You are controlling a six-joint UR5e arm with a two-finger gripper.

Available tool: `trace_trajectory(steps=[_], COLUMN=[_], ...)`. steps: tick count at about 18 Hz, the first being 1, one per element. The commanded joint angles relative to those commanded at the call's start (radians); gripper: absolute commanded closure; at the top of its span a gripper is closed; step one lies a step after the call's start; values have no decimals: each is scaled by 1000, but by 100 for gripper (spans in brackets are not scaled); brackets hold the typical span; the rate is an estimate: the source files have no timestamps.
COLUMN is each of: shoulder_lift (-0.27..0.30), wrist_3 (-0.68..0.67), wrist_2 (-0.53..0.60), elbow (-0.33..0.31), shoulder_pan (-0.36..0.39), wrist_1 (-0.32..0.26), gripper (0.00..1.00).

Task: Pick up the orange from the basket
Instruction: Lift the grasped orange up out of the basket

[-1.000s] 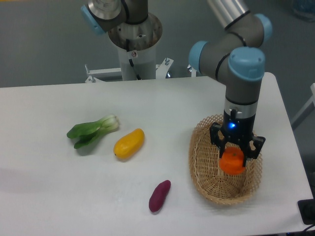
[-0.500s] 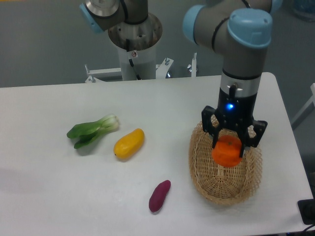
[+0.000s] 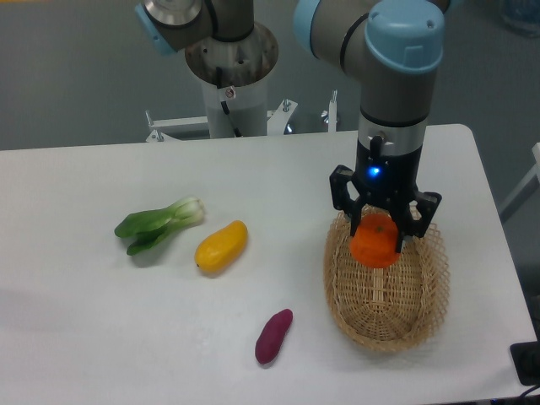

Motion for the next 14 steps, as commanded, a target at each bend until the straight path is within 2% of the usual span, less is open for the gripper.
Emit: trace_trajectory(steps=[14], shoulder_lift=[0], wrist_3=[0], wrist_2=[-2], elbow=[-11], shoulder_pan=[-5], wrist_1=[8], gripper=[37])
